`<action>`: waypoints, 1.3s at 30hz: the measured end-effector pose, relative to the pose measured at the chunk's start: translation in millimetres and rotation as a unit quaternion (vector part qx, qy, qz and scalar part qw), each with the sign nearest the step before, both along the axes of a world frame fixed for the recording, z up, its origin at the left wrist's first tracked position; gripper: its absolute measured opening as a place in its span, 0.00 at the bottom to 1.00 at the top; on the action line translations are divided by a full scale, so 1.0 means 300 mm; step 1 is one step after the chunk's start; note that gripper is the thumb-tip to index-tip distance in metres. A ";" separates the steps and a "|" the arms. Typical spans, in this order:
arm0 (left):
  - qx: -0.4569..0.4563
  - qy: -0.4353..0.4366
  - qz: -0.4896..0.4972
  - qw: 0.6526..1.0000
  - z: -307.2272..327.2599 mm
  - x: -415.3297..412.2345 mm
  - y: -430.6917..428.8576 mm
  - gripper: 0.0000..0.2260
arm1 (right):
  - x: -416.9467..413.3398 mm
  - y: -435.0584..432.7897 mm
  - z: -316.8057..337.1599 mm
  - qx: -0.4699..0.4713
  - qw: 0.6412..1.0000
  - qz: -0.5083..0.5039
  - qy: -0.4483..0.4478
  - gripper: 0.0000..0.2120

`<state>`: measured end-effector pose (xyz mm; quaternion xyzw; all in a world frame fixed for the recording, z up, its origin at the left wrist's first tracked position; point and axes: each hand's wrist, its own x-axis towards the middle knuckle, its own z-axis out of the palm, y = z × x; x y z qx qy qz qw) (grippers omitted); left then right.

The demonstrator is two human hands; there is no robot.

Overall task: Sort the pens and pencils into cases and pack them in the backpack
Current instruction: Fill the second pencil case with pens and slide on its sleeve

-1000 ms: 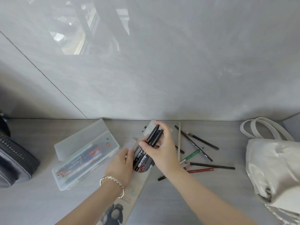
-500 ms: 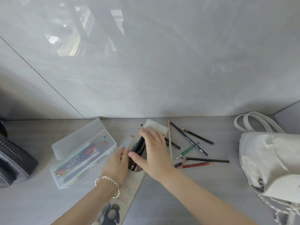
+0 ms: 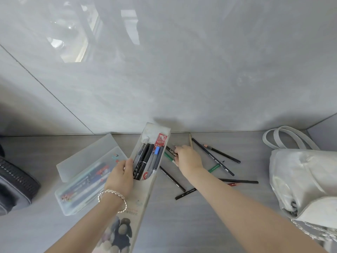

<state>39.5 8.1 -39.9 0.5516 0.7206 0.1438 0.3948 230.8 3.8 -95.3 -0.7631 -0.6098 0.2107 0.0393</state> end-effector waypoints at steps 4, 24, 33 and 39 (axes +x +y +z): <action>-0.002 0.002 -0.009 1.000 -0.003 -0.004 -0.003 0.18 | -0.009 0.018 0.031 -0.057 0.998 0.005 -0.023 0.13; -0.001 0.012 -0.124 0.992 -0.003 0.040 -0.152 0.17 | -0.139 -0.223 0.273 0.121 0.897 -0.170 0.389 0.25; -0.025 0.042 -0.213 0.976 0.001 0.090 -0.237 0.16 | -0.069 -0.323 0.205 0.213 0.898 -0.246 0.296 0.32; -0.043 0.012 -0.200 0.979 0.002 0.129 -0.238 0.17 | -0.056 -0.393 0.145 0.291 0.945 -0.116 0.099 0.12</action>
